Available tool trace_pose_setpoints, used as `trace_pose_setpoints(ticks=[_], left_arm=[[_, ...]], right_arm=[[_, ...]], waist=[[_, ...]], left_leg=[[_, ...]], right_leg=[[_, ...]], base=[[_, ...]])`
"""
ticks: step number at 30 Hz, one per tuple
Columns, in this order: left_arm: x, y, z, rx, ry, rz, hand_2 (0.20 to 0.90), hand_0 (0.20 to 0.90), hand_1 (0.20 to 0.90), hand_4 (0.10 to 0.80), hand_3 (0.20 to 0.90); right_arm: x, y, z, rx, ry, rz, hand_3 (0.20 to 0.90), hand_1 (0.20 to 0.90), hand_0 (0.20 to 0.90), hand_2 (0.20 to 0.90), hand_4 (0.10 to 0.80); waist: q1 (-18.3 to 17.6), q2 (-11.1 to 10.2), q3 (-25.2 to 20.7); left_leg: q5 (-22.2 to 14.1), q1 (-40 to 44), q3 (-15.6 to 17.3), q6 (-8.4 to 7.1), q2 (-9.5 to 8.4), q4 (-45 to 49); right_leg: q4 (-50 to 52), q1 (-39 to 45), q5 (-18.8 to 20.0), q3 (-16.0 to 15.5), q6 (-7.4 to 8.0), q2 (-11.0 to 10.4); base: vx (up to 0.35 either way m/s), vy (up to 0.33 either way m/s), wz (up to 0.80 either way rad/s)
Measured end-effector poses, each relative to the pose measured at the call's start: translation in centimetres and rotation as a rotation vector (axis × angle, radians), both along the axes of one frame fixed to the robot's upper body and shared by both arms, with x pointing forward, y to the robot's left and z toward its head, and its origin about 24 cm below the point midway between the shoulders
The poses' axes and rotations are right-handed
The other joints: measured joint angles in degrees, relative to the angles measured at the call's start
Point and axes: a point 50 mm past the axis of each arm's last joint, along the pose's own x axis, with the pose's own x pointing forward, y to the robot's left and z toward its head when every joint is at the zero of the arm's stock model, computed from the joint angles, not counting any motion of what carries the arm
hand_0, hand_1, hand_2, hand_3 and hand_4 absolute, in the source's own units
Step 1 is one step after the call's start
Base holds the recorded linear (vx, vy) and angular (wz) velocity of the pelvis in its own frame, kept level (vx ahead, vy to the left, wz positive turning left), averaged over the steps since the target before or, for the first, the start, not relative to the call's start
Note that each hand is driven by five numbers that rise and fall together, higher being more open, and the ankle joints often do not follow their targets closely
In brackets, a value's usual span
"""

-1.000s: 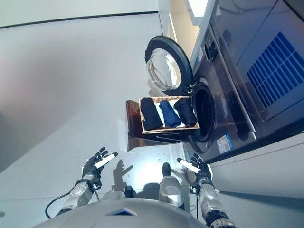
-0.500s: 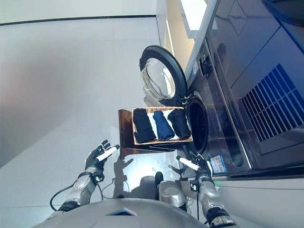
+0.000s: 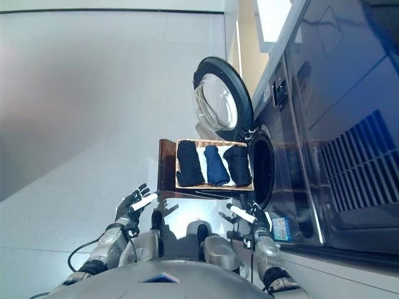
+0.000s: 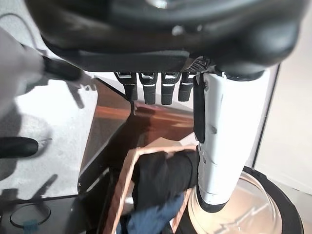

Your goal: Pick up the clothes and place them into the washing machine

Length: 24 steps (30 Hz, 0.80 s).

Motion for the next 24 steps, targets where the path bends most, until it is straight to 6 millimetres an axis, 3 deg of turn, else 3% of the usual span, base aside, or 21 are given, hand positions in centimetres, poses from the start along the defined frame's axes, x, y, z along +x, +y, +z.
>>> trace_pose_setpoints(ticks=[2,3,5,8,11,17,23,24], left_arm=[[-0.7,0.2,-0.3,0.001,0.025,0.008,0.900,0.900,0.900,0.800,0.900],[-0.7,0.4,-0.2,0.004,0.019,0.014,0.900,0.900,0.900,0.800,0.900],[-0.6,1.0,0.0,0.017,0.013,0.029,0.900,0.900,0.900,0.800,0.900],[0.3,1.4,0.6,0.024,-0.028,0.042,0.900,0.900,0.900,0.800,0.900],[1.0,1.5,1.0,0.029,-0.064,0.042,0.900,0.900,0.900,0.800,0.900],[0.1,1.7,0.7,0.029,-0.038,0.039,0.900,0.900,0.900,0.800,0.900],[-0.9,1.7,0.4,0.016,-0.016,0.048,0.900,0.900,0.900,0.800,0.900],[-1.0,1.8,0.4,0.018,-0.015,0.051,0.900,0.900,0.900,0.800,0.900]], right_arm=[[0.0,-0.9,0.3,-0.026,-0.006,-0.013,0.900,0.900,0.900,0.900,0.800],[0.1,-1.1,0.4,-0.029,-0.012,-0.022,0.900,0.900,0.900,0.900,0.800],[-0.5,-0.7,0.0,-0.019,0.010,-0.018,0.900,0.900,0.900,0.900,0.800],[-0.5,-0.4,0.0,-0.009,0.011,-0.014,0.900,0.900,0.900,0.900,0.800],[-0.3,-0.2,0.0,-0.003,0.005,-0.009,0.900,0.900,0.900,0.900,0.800],[0.6,0.0,0.3,0.008,-0.024,0.009,0.900,0.900,0.900,0.900,0.800],[1.1,-0.3,0.6,-0.001,-0.041,0.014,0.900,0.900,0.900,0.900,0.800],[1.0,-0.2,0.5,0.000,-0.036,0.016,0.900,0.900,0.900,0.900,0.800]], waist=[[0.71,0.99,-0.74],[0.41,1.16,-0.75],[0.39,0.11,-1.37],[0.40,0.35,-2.94],[0.65,0.54,-4.03],[0.65,-0.77,-5.56],[-0.28,0.87,-5.60],[-0.81,1.08,-5.50]], left_leg=[[1.74,1.45,0.43,3.20,-1.19,-0.11],[4.00,2.20,1.86,6.16,-1.90,-0.30],[3.38,4.80,4.57,8.01,-4.46,-1.15],[2.64,5.83,6.56,9.89,-6.93,-1.84],[1.99,6.46,7.28,10.75,-8.19,-2.26],[0.39,6.86,7.46,10.82,-9.07,-2.37],[-0.06,6.19,5.55,12.02,-8.67,-2.23],[-0.15,6.36,4.98,12.19,-8.78,-2.32]], right_leg=[[0.88,0.20,-1.09,2.24,2.13,-0.67],[1.84,0.57,-1.87,2.33,3.35,-1.99],[4.29,0.78,-4.22,2.70,5.57,-5.38],[4.22,0.75,-4.98,3.78,7.76,-8.03],[3.91,1.07,-5.23,3.87,8.35,-9.19],[4.08,1.30,-5.61,3.92,9.12,-9.91],[19.15,-6.50,-5.70,3.68,10.28,-7.77],[21.67,-7.30,-5.41,2.72,10.12,-8.26]], base=[[0.200,0.143,-0.91],[0.346,0.239,-0.63],[0.317,0.217,-0.44],[0.190,0.132,-0.25],[0.119,0.100,-0.07],[0.114,0.122,-0.04],[0.048,0.139,0.01],[0.107,0.123,0.27]])
